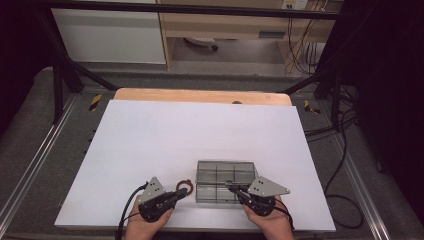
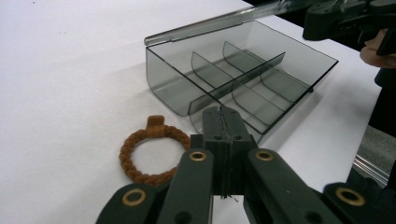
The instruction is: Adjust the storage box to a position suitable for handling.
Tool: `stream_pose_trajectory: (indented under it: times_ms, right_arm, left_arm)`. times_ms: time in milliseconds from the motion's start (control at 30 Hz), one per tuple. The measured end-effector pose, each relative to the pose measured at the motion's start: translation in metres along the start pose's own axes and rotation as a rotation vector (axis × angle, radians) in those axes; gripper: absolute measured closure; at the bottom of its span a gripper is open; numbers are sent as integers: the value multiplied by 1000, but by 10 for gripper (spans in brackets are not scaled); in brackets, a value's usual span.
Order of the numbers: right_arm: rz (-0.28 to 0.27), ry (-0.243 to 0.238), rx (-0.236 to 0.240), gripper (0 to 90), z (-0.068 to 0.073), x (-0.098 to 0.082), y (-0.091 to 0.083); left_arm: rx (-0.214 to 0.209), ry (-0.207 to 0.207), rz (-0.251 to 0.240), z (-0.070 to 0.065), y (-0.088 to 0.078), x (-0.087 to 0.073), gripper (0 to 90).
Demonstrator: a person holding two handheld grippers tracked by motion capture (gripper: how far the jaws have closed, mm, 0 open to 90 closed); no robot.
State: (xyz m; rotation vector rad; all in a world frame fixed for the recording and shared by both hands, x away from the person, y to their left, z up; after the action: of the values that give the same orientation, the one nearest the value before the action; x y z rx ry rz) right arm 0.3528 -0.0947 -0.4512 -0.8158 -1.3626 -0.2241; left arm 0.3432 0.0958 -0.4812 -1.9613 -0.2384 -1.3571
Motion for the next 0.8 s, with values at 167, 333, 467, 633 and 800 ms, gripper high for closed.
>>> stream_pose_trajectory:
  times_ms: [167,333,467,633,800]
  right_arm:
    - [-16,-25,-9,900,-3,6,2]
    - [-16,-41,-12,900,-5,6,1]
    - [-21,-45,-15,900,-9,7,-2]
    - [-29,-45,-34,900,-13,9,-4]
    - [-36,-48,-47,900,-14,9,-2]
  left_arm:
    - [-14,-16,0,1,0,0,897]
    - [-39,-46,-8,0,2,1,897]
    - [-20,-54,-10,5,5,0,898]
    - [20,-25,-24,8,-1,3,898]
    - [60,25,-66,8,-4,9,818]
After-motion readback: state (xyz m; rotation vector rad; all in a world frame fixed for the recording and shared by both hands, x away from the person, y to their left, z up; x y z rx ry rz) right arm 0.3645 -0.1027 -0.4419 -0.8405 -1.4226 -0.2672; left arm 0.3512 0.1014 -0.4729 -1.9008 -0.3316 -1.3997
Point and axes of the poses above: each handheld gripper's, and its own axes: y roughly forward along the jaws, x roughly out of its top, z roughly to its left, the point moved 9 cm from there along y, roughly forward along the jaws, and after that the axes turned 2 degrees about z, right-handed, at the moved point
